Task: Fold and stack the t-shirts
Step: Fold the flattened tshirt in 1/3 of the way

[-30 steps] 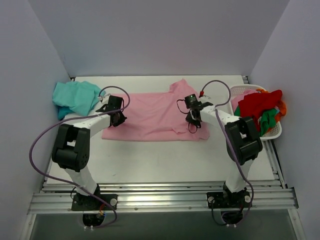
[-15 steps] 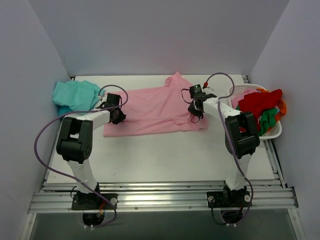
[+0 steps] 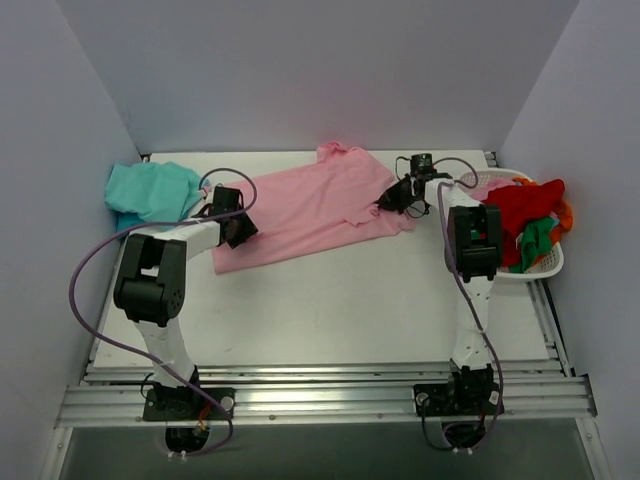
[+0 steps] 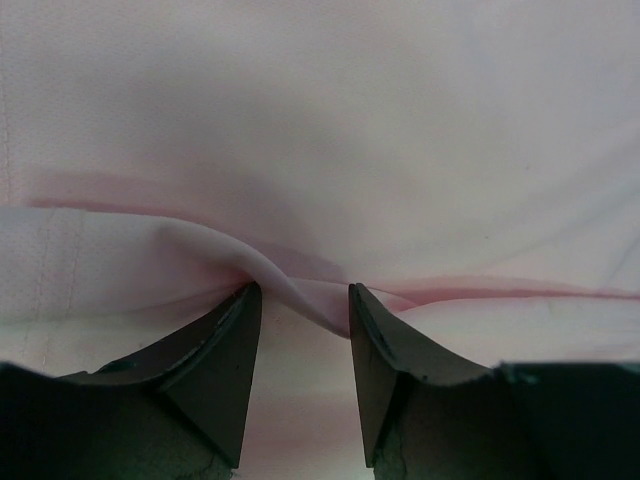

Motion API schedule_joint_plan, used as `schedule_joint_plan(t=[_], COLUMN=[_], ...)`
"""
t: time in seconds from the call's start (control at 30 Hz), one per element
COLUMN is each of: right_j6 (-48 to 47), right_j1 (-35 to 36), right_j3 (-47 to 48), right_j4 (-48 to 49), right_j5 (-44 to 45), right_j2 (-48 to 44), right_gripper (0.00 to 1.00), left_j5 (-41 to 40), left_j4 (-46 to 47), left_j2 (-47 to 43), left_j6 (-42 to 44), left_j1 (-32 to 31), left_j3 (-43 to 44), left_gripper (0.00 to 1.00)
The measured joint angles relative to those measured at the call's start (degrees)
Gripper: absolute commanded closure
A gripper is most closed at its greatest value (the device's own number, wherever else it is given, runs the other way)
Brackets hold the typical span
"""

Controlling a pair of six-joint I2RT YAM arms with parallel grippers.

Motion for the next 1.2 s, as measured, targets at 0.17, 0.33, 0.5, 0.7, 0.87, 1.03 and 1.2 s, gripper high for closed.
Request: schedule_joint_plan(t=[0.17,0.33,0.5,0.7,0.87,1.03,1.2], right_j6=[11.7,34.2,47.4,51.9,52.9,52.8,49.9], right_j1=[-1.2,-1.1,0.2,1.1,1.2,0.7,-1.9], right_j3=[0.9,-7.8,-10.7,-12.1,-15.4,-30.5,-50.9], right_j4=[7.9,39.8,71.1,83.1,86.0,87.4,86.4], right_j5=[-8.8,-13.7,-10.7,-5.2,-1.2,0.5,1.9], right_j2=[2.6,2.6,9.4,11.1,10.5,1.3,-16.4], right_gripper=[1.00,0.70,0.11,0.00,0.00,0.01,0.02], left_j5=[0.7,1.0,1.0,1.0,0.9,0.9,1.0], left_j4=[1.8,2.7,2.8,1.7,0.8,0.4,-0.1], left_j2=[-0.5,-1.2,-2.3,-3.5,-4.9,-5.3,-7.4], left_j6=[-0.2,-0.2,-0.2,0.0,0.2,0.2,0.3], left_j1=[0.0,0.0,-0.3,-0.5,-0.7,-1.0,-1.8], left_j3=[-1.4,-2.6,-3.9,-4.9,-5.9,-6.2,-7.9], left_gripper=[0.50,0.50,0.50,0.51,0.51,0.51,0.51])
